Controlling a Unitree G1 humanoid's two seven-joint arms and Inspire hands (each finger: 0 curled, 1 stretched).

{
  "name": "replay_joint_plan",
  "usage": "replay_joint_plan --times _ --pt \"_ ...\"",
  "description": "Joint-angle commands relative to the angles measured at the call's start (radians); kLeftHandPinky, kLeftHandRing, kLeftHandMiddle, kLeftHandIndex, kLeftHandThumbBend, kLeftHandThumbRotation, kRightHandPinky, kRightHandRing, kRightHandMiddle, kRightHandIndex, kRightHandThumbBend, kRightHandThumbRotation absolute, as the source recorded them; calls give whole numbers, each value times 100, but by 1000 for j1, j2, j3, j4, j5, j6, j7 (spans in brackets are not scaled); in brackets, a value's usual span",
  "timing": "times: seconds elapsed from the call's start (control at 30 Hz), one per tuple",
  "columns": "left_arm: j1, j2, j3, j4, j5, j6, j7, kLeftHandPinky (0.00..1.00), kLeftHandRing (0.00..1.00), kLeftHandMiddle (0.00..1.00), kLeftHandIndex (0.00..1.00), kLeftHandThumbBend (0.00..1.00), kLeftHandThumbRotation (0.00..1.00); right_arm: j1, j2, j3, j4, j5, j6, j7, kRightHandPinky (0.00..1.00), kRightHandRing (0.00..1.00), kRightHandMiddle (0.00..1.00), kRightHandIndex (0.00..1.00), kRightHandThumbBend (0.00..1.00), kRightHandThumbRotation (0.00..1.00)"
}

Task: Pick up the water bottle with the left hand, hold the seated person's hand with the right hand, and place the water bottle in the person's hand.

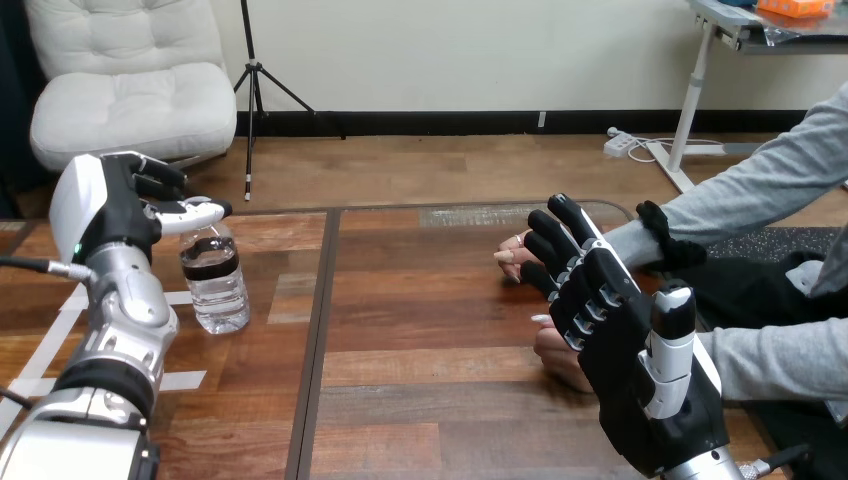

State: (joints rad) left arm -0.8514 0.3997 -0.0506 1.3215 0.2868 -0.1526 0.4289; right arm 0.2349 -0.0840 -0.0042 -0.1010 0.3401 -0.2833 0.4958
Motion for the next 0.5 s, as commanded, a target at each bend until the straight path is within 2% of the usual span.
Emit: replay_joint_plan --times 0.0,0.1,0.47 --pt "-2 2 5 -51 -2 -44 22 43 46 50 48 76 0 -38 0 -3 -24 8 -20 0 100 100 98 99 96 100" --pt "1 -4 5 -57 -1 -39 34 43 46 50 48 77 0 -39 -1 -3 -24 10 -15 0 100 100 98 99 95 100" --pt "-10 -12 19 -58 -11 14 19 44 48 51 49 77 0 -40 0 -4 -22 11 -19 2 100 100 98 99 95 100"
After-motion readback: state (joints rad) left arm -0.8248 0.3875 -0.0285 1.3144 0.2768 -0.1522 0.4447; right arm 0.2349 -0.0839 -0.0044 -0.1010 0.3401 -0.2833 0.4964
